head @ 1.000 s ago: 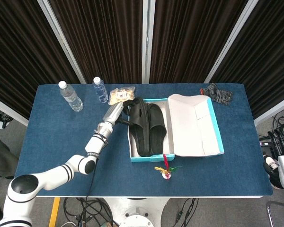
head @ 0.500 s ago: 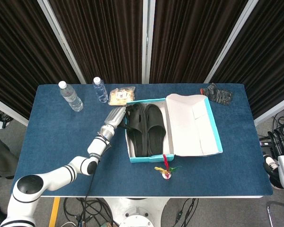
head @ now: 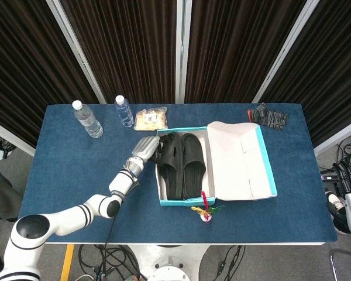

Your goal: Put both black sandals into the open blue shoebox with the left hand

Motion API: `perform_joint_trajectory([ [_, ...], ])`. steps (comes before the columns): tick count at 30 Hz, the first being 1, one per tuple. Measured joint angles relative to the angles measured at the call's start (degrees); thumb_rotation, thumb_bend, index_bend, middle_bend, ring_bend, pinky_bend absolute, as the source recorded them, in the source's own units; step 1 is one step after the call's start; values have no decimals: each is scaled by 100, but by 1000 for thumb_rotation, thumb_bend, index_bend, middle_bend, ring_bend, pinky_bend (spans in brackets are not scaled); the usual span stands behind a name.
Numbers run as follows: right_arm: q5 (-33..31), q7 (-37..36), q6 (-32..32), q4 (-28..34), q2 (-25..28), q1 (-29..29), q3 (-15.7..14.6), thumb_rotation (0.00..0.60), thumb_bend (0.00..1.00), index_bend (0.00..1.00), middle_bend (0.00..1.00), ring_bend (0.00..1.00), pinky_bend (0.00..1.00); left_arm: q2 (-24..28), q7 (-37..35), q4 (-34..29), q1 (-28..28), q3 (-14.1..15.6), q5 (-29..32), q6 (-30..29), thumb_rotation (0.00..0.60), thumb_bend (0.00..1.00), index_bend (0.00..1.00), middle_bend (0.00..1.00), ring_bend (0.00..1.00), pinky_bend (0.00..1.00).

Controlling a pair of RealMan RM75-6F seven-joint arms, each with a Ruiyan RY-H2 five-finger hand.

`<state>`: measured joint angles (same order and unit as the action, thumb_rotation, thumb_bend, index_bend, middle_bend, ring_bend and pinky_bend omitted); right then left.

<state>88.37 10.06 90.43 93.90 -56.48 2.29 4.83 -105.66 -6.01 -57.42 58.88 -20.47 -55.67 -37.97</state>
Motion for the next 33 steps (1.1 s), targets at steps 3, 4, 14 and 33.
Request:
perform_joint_trajectory([
  [3, 27, -17, -7, -7, -1, 11, -4, 600, 103, 4, 62, 0, 111, 103, 137, -164, -26, 29, -35, -78, 600, 0, 79, 58, 13, 271],
  [4, 28, -22, -8, -9, 0, 11, -4, 600, 103, 4, 62, 0, 111, 150, 184, -231, -36, 35, -38, -99, 600, 0, 72, 38, 2, 240],
  [14, 47, -63, 5, -17, 27, -5, -19, 600, 108, 4, 62, 0, 111, 1022, 574, -1240, -81, 132, 68, 102, 600, 0, 65, 20, 0, 192],
  [33, 18, -212, 22, -139, -7, -36, -24, 600, 108, 5, 62, 0, 111, 1313, 2154, -1728, 478, 455, 1044, -205, 522, 0, 242, 190, 0, 174],
])
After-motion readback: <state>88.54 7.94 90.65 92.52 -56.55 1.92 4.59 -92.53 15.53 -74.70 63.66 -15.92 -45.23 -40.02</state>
